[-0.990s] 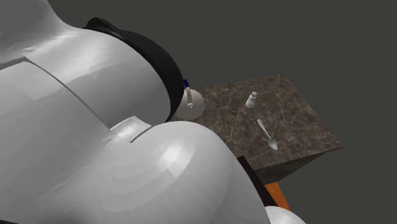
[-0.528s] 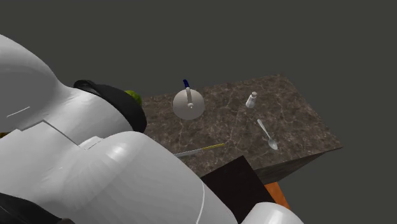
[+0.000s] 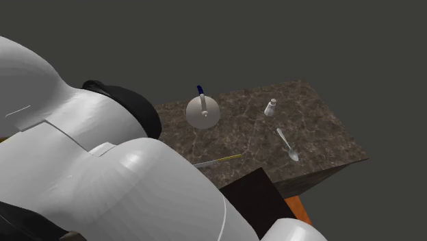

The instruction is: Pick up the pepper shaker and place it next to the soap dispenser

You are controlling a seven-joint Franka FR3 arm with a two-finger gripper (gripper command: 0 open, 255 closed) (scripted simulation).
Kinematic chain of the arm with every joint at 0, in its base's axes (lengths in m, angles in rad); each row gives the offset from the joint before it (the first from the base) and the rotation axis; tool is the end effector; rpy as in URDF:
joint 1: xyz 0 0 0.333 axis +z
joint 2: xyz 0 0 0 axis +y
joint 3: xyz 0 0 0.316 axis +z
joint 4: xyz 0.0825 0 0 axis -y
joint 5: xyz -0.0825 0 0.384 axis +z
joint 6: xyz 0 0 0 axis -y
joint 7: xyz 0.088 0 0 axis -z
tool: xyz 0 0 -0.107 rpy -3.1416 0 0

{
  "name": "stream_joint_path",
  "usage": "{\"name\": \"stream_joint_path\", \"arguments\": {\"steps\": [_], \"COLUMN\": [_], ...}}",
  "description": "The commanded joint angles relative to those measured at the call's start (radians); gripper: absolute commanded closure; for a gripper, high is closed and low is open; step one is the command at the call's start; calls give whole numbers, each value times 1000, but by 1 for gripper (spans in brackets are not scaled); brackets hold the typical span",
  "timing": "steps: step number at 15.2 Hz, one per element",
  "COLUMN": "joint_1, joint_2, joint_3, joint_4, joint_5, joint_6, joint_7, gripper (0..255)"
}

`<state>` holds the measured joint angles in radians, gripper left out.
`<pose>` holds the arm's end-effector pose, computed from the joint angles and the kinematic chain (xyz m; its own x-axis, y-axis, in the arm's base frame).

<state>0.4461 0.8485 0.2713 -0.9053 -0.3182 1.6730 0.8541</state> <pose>0.6426 0.4139 0.3890 0.9837 -0.1742 0.0449 -0.1784 -0.9769 0.1180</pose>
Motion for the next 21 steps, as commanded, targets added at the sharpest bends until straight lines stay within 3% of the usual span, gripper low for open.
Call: {"name": "stream_joint_path", "arguments": {"steps": [1, 21], "joint_1": [-3, -19], "joint_2": [-1, 62], "joint_3": [0, -12], "joint_4": [-28, -189], "joint_5": [-1, -23], "joint_6": [26, 244], "joint_7": [5, 45], "gripper": [255, 255]}}
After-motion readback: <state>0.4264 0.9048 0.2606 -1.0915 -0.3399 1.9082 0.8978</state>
